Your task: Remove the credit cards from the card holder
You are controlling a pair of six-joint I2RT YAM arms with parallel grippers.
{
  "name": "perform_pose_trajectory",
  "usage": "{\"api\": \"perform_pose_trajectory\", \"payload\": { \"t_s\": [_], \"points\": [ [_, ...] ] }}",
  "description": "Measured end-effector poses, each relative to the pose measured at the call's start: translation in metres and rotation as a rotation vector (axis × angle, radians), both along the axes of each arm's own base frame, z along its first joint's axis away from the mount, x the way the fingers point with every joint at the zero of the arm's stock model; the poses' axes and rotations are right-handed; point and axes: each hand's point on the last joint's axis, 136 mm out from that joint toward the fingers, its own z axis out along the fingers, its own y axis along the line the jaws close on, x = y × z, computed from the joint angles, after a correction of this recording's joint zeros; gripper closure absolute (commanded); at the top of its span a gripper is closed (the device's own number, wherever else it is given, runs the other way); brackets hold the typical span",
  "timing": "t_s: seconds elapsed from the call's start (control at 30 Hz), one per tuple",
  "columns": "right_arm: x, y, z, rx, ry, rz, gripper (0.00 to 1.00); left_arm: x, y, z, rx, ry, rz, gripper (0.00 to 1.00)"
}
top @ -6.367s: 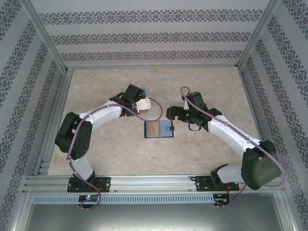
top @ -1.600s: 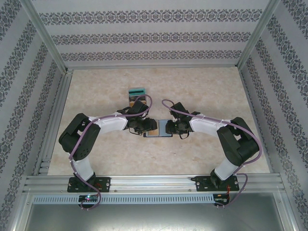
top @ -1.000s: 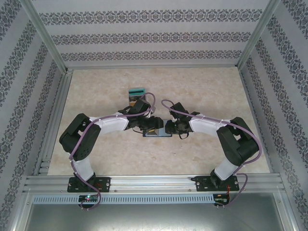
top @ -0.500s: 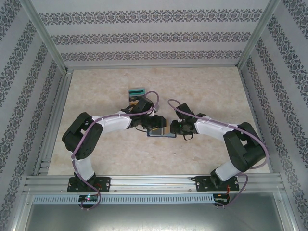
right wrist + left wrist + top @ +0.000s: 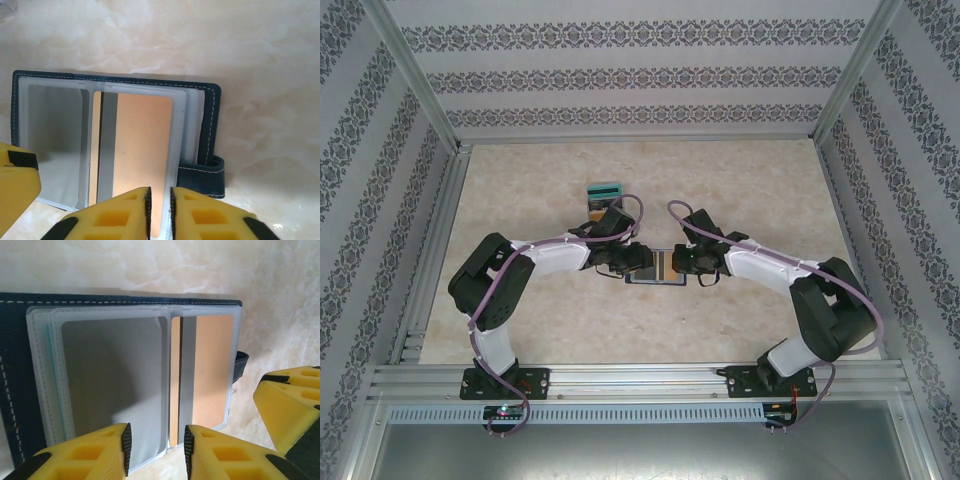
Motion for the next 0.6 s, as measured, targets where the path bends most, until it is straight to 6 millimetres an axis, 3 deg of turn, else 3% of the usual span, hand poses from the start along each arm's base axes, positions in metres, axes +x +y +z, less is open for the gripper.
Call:
{"api": "perform_pose_trajectory", "payload": {
  "t_s": [0.07, 0.23, 0.6],
  "points": [
    [0.0, 0.001, -0.005, -0.004, 0.014, 0.004, 0.88, -0.001, 0.0, -0.001, 0.002, 0.003, 0.0, 0.64],
    [-0.004, 0.001, -0.022, -0.02, 0.067, 0.007, 0.9, -0.001, 0.001, -0.001, 0.005, 0.006, 0.0, 0.64],
    [-0.002, 0.013, -0.022, 0.0, 0.059, 0.032, 0.92, -0.004, 0.0, -0.009, 0.004, 0.041, 0.003, 0.65]
  ]
}}
